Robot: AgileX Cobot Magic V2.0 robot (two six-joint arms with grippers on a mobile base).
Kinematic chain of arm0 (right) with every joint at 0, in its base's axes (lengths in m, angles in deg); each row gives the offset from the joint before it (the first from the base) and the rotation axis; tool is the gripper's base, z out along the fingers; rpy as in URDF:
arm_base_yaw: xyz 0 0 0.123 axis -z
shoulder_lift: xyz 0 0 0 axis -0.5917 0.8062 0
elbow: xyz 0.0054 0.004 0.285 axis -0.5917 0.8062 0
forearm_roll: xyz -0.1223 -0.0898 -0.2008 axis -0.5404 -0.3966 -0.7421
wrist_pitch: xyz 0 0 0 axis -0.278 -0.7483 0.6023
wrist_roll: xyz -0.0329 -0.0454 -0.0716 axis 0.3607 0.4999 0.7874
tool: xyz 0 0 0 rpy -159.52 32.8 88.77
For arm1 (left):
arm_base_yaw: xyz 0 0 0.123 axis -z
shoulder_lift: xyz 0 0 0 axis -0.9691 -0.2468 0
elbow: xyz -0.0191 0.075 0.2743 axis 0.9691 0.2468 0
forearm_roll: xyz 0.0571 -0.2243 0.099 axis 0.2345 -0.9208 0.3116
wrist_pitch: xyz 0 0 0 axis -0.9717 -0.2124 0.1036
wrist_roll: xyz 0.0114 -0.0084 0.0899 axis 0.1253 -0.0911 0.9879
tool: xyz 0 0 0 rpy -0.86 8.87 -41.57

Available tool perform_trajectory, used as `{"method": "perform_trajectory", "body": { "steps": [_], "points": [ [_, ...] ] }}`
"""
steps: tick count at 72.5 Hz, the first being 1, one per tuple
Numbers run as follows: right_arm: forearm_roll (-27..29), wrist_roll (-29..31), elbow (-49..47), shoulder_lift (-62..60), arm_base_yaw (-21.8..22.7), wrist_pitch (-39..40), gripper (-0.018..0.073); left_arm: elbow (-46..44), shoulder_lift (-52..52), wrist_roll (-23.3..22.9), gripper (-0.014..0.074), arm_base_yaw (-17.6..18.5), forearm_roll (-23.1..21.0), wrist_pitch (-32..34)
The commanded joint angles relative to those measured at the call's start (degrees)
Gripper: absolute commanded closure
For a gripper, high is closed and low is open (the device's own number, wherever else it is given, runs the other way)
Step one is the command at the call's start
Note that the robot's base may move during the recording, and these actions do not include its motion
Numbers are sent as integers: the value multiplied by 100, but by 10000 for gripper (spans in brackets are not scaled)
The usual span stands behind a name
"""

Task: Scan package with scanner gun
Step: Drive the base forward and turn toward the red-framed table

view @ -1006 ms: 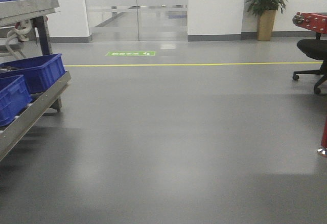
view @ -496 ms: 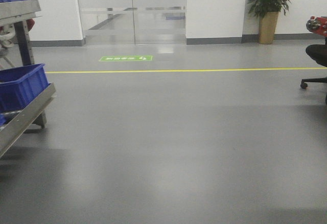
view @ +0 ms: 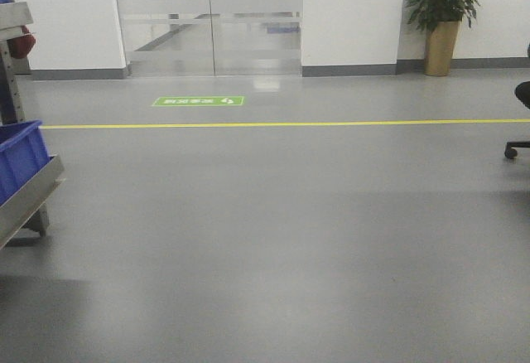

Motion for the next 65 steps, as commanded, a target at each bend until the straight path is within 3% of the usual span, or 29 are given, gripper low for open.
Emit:
{"method": "perform_trajectory", "body": {
  "steps": [1,65],
  "points": [
    [12,-22,-5,-17,4,109,712,-14,24,2,707,25,0,128],
    [12,-22,-5,-17,4,109,712,-14,24,2,707,25,0,128]
  ]
}}
